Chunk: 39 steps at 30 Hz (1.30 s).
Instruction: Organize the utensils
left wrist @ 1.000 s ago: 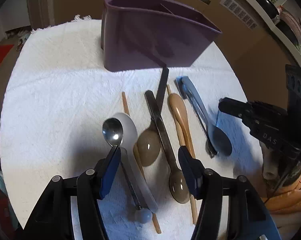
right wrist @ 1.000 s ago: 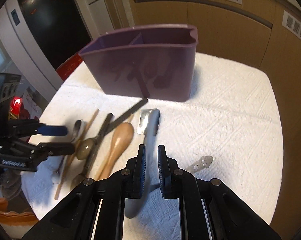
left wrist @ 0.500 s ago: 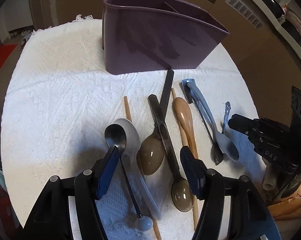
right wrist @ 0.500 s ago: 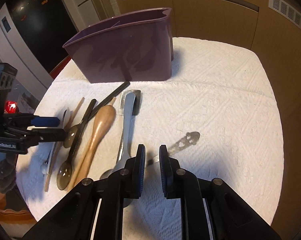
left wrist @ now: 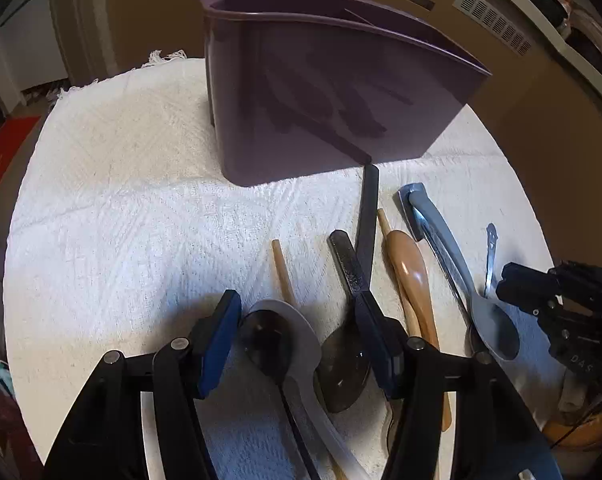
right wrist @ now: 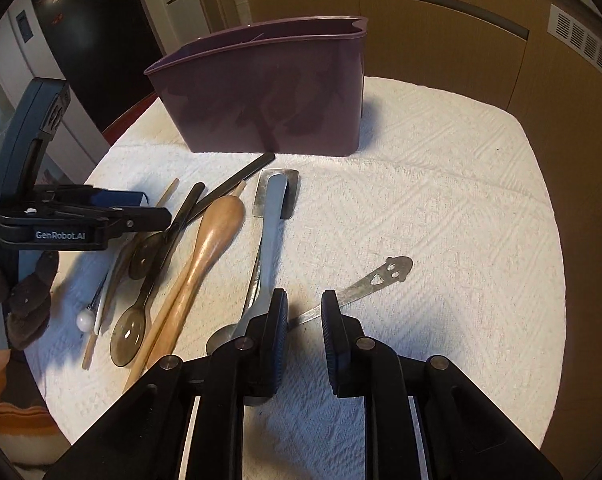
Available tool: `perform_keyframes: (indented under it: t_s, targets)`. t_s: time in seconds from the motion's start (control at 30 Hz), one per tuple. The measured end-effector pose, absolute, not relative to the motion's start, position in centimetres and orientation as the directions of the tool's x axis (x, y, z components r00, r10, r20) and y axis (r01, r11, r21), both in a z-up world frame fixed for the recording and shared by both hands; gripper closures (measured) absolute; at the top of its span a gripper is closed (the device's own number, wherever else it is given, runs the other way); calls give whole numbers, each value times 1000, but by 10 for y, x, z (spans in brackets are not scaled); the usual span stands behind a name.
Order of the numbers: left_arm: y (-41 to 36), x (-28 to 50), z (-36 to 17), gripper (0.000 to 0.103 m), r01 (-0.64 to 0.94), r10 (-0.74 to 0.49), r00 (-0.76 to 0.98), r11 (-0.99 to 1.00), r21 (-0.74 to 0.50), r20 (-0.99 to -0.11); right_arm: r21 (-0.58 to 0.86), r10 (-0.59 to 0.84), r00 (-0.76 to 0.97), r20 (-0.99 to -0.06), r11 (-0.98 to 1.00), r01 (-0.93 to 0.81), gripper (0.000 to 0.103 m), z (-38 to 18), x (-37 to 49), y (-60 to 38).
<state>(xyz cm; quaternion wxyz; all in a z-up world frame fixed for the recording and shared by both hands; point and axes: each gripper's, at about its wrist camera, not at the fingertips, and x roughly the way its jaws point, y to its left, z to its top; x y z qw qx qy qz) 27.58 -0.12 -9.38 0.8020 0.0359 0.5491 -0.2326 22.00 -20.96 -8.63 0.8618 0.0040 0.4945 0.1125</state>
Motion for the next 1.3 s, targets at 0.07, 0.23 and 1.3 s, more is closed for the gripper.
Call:
perform_keyframes:
  t_s: [0.07, 0.23, 1.3]
  targets:
    - [-2, 270, -94, 48, 452, -330, 278, 874, -180, -902, 116, 196, 487, -851, 975, -188, 84, -87, 219, -210]
    - [7, 245, -94, 43, 480, -352, 250, 854, -201, -902, 114, 211, 487, -848, 969, -220, 84, -87, 216, -202]
    - [13, 195, 24, 71, 436, -407, 596, 888, -147, -692, 89, 221, 529, -819, 960, -264, 77, -75, 235, -183]
